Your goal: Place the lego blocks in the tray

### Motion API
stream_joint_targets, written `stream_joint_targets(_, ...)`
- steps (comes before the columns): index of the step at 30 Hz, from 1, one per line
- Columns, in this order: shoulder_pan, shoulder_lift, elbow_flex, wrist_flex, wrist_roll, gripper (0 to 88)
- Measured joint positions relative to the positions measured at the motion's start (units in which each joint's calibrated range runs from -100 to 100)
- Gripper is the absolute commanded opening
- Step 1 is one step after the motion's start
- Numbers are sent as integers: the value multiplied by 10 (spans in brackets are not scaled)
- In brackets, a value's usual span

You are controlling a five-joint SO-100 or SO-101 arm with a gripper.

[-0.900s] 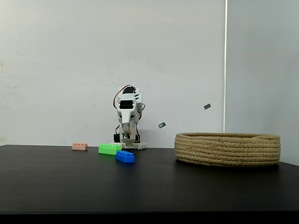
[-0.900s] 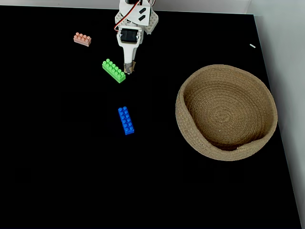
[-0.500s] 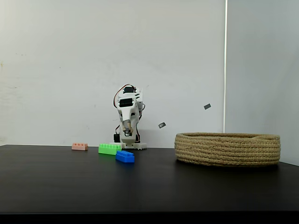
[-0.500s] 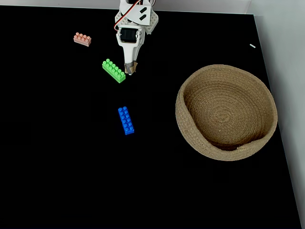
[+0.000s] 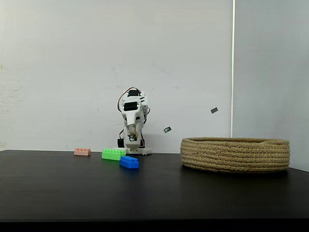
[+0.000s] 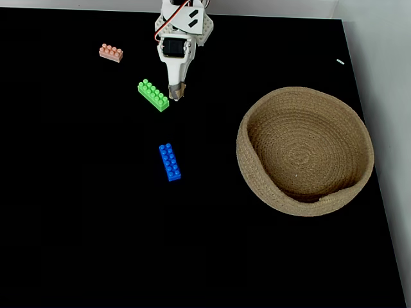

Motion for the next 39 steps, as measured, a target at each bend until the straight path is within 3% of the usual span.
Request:
stream_joint_targets(21,5,0,0,0,3,4)
stream_joint_targets(25,20,2,-24,21,19,10)
stream_joint_targets(32,86,85,-166,113,63,133)
stream_joint_targets(39,209,243,-315,156,133,183)
